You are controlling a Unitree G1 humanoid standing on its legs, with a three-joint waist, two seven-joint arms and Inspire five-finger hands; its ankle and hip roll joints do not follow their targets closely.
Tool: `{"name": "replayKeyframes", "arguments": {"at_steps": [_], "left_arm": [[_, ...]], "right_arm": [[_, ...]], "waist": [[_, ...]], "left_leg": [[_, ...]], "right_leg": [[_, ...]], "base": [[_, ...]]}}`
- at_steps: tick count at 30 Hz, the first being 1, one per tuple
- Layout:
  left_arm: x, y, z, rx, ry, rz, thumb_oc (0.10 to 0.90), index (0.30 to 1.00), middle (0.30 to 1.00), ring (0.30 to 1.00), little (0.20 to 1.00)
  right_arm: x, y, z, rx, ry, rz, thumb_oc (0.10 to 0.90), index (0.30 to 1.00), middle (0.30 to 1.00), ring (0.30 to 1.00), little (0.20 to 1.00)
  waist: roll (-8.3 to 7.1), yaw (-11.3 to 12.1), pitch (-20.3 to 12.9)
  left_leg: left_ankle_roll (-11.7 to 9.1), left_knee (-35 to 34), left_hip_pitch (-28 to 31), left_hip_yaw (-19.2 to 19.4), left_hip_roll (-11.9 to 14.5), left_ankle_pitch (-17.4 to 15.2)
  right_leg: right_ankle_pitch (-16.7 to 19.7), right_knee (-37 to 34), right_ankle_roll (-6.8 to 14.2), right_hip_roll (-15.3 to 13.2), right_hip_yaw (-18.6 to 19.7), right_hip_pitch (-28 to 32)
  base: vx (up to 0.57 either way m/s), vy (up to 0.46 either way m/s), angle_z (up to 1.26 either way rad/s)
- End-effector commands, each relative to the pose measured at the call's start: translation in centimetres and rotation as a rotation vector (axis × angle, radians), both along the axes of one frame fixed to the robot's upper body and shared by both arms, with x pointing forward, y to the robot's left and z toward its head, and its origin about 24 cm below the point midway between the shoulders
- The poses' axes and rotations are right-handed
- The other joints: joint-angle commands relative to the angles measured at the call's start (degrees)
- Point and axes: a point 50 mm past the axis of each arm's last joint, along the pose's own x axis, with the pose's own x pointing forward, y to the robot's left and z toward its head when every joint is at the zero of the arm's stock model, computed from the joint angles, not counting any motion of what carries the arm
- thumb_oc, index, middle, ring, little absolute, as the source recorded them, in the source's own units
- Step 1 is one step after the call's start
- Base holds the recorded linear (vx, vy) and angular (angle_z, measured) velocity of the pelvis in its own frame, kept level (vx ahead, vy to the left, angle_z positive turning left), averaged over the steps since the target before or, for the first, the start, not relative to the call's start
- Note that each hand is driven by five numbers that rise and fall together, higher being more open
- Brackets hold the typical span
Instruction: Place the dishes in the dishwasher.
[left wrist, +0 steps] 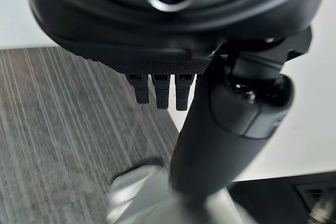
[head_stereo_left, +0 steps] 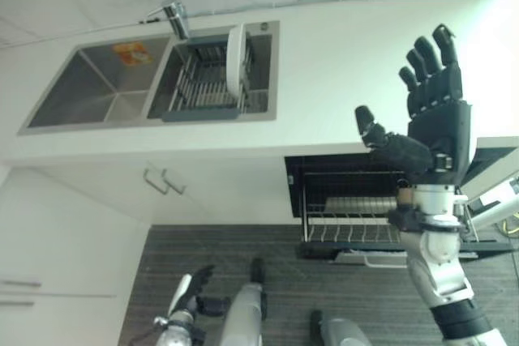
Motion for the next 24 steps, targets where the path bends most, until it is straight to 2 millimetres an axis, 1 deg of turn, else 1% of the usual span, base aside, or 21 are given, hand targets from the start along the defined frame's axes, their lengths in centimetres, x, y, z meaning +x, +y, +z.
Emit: {"name": "replayKeyframes", "arguments": {"at_steps": [1,3,4,5,8,11,16,19,21,24], "left_arm": [[-0.1,0.8,0.2,-0.009,-0.018,0.018,0.8,0.9,0.9,0.9,0.9],[-1.4,0.5,-0.8,-0.026,0.043,0.061,0.8,0.9,0.9,0.9,0.9],[-1.8,0.3,-1.1,-0.032,0.066,0.081,0.8,0.9,0.9,0.9,0.9],[-2.6,0.2,-1.6,-0.041,0.116,0.122,0.8,0.9,0.9,0.9,0.9],[-3.4,-0.2,-2.2,-0.027,0.185,0.115,0.8,0.9,0.9,0.9,0.9],[-3.1,0.2,-2.2,0.01,0.206,0.104,0.8,0.9,0.9,0.9,0.9],[-2.1,-0.1,-2.0,0.028,0.21,0.033,0.8,0.9,0.9,0.9,0.9],[-1.9,-0.4,-2.1,0.012,0.213,0.024,0.8,0.9,0.9,0.9,0.9],[-1.3,-0.8,-1.9,0.006,0.202,-0.009,0.8,0.9,0.9,0.9,0.9],[-0.4,-1.1,-1.7,0.001,0.183,-0.031,0.8,0.9,0.9,0.9,0.9]], "right_arm": [[-1.3,0.3,3.2,0.002,-0.206,0.019,0.8,0.9,0.9,0.9,0.9],[-1.6,0.4,3.0,0.003,-0.209,0.011,0.8,0.9,0.9,0.9,0.9],[-1.6,0.5,3.0,0.002,-0.209,0.01,0.8,0.9,0.9,0.9,0.9],[-1.6,0.5,3.1,0.014,-0.218,0.006,0.8,0.9,0.9,0.9,0.9],[-1.4,0.9,4.5,-0.024,-0.253,-0.027,0.8,0.9,0.9,0.9,0.9],[-0.7,1.5,5.8,-0.044,-0.264,0.035,0.8,0.9,0.9,0.9,0.9],[0.2,2.3,7.0,-0.025,-0.237,0.102,0.8,0.9,0.9,0.9,0.9],[0.8,3.1,7.0,-0.032,-0.196,0.145,0.8,0.9,0.9,0.9,0.9],[1.3,3.9,6.9,-0.041,-0.153,0.185,0.8,0.9,0.9,0.9,0.9],[1.7,4.6,6.8,-0.043,-0.135,0.219,0.8,0.9,0.9,0.9,0.9]], "waist": [[-1.16,0.3,-4.1],[-1.11,0.0,-4.7],[-1.21,-0.1,-4.9],[-1.53,0.0,-5.1],[-2.6,0.9,-5.0],[-3.07,2.0,-4.6],[-2.94,3.1,-4.1],[-2.8,3.3,-4.1],[-2.71,3.5,-4.1],[-2.58,3.6,-3.7]], "left_leg": [[-1.1,2.5,5.1,1.2,-0.7,-1.6],[-0.5,2.5,6.5,1.3,-1.3,-3.4],[-0.2,2.5,6.9,1.1,-1.6,-4.1],[0.3,2.5,7.3,1.0,-2.0,-5.0],[0.8,2.5,7.4,1.3,-2.2,-6.3],[0.4,2.5,6.1,1.5,-1.9,-6.1],[0.0,2.5,4.1,1.4,-1.6,-5.1],[-0.2,2.5,4.1,0.8,-1.9,-5.0],[-0.2,2.5,4.1,0.1,-2.2,-4.9],[-0.2,2.5,4.0,-0.2,-2.4,-4.8]], "right_leg": [[5.6,-2.7,4.1,-2.2,-4.5,-1.4],[6.3,-2.7,4.6,-3.0,-5.5,-2.3],[6.5,-2.7,4.9,-3.3,-5.7,-2.7],[7.0,-2.7,5.2,-4.0,-6.2,-3.8],[8.2,-2.7,6.0,-5.2,-7.3,-6.2],[8.8,-2.7,6.5,-6.0,-8.2,-7.8],[8.5,-2.7,6.4,-6.4,-9.3,-8.3],[8.5,-2.7,6.3,-6.4,-9.2,-8.2],[8.6,-2.7,6.3,-6.5,-9.1,-8.3],[8.8,-2.7,6.4,-6.7,-9.3,-8.6]], "base": [[0.17,0.186,-0.42],[0.14,0.117,-0.22],[0.13,0.071,-0.01],[0.1,0.027,-0.02],[0.07,-0.046,-0.07],[0.02,-0.061,0.01],[0.01,-0.031,0.09],[0.1,0.039,0.05],[0.08,0.058,-0.02],[0.01,0.043,0.0]]}}
